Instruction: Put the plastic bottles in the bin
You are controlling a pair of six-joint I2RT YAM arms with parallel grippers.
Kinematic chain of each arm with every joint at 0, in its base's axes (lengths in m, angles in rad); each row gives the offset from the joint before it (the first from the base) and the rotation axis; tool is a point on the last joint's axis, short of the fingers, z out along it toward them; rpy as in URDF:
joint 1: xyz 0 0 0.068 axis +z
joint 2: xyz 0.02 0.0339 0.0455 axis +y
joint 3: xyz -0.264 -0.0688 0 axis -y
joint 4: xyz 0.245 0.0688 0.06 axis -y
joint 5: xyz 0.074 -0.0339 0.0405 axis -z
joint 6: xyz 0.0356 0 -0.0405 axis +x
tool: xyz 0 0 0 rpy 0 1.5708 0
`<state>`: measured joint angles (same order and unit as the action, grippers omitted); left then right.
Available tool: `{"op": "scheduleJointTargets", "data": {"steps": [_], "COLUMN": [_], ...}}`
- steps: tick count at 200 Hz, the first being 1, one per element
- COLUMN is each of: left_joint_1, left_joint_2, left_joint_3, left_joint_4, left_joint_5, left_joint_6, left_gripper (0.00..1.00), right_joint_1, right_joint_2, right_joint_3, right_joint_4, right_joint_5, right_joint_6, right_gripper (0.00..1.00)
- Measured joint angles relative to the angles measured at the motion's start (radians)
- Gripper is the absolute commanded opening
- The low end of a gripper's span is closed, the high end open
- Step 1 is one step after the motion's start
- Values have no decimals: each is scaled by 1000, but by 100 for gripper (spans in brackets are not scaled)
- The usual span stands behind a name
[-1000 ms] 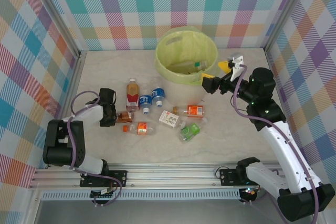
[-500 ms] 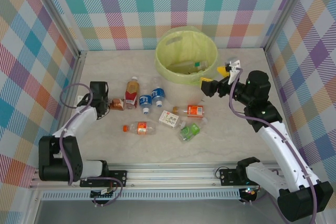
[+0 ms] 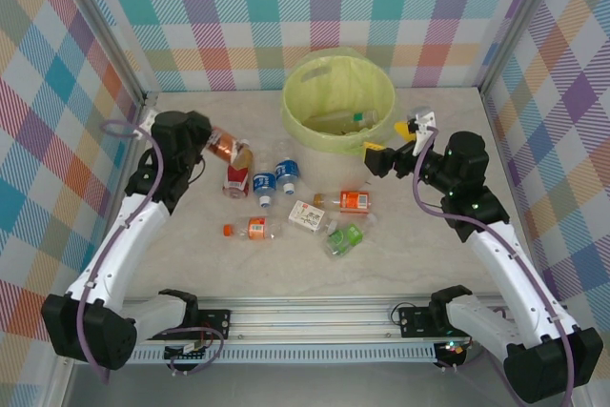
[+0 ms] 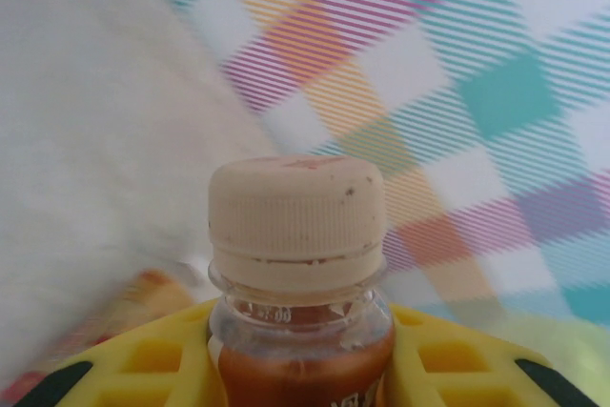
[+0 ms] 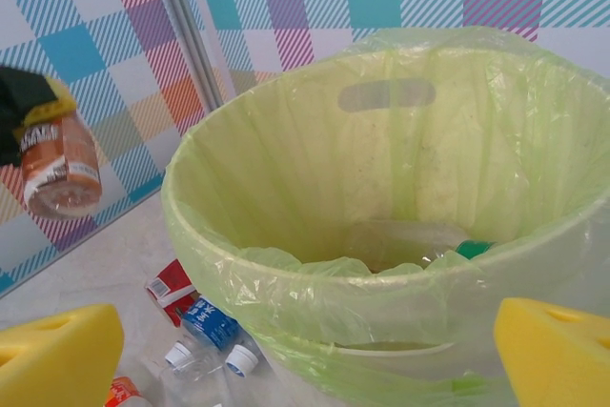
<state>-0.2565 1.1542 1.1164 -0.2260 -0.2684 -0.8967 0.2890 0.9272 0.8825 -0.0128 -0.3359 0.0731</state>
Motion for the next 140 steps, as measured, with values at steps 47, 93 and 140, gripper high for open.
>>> {"op": "scheduleJointTargets", "data": {"steps": [47,93,140], "left_joint_1": [-180,-256,-293], "left_joint_2": [156,300,539], "left_joint_3": [211,360,623], "left_joint_4": [167,235,203], "left_joint_5": [96,159,179], "left_joint_6": [217,353,468], "left_gripper": [0,0,0], "right_joint_1": [0,0,0], "right_joint_2": [-74,-123,-134], "right_joint_3": [-82,-92,-93], "right_joint_4": [44,43,37], "right_joint_5": [44,61,82], "right_joint_6": [5,-4,10], "right_gripper": [100,100,100]}}
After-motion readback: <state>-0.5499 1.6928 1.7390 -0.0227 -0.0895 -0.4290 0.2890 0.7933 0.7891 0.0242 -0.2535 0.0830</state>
